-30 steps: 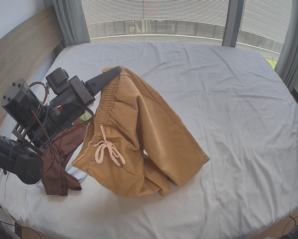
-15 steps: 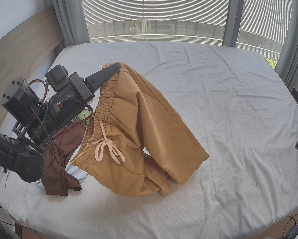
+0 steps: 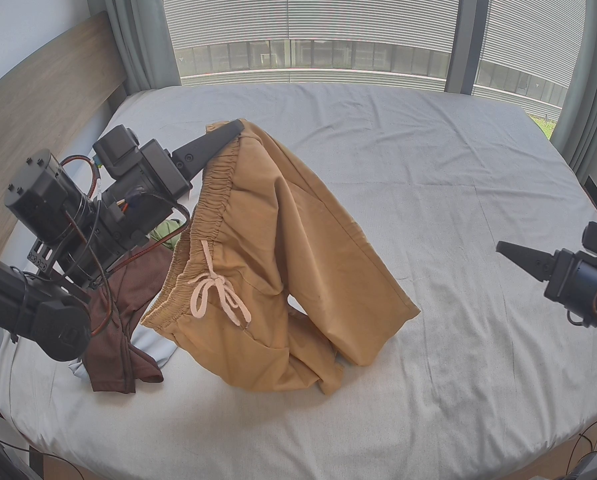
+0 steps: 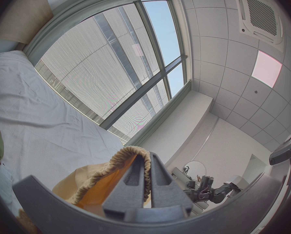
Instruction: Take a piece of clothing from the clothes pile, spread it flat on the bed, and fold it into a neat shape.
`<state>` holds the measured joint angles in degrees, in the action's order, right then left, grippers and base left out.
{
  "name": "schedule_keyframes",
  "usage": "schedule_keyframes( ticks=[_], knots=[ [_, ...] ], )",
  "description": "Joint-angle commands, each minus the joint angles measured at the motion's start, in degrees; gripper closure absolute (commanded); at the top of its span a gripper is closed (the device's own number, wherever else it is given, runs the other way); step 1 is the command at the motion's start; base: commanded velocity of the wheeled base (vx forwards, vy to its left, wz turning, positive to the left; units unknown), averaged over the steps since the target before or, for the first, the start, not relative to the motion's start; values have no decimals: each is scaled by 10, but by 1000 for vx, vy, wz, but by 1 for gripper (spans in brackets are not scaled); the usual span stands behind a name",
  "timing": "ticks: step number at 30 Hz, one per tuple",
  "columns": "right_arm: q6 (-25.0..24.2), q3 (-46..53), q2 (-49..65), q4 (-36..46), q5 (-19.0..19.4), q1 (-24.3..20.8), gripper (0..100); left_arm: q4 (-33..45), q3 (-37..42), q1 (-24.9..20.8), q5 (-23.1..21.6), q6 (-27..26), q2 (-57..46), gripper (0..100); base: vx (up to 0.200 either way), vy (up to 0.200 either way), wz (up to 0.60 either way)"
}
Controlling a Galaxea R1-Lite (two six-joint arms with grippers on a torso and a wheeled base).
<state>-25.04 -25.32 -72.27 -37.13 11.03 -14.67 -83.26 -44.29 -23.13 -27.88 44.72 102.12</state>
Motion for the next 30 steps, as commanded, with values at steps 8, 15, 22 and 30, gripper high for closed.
schedule_keyframes(
  ticks=[8,15,22,30],
  knots=[
    [-7,-4,-202,-102,7,10,0,-1,-5,0,0,0,4,100,0,0,0],
    [-7,-3,-264,-149,12,6,0,-1,-8,0,0,0,4,100,0,0,0],
    [-11,-1,-334,-203,18,8,0,0,-8,0,0,0,4,100,0,0,0],
    [-29,-1,-409,-268,23,3,0,-1,-7,0,1,0,4,100,0,0,0]
  ],
)
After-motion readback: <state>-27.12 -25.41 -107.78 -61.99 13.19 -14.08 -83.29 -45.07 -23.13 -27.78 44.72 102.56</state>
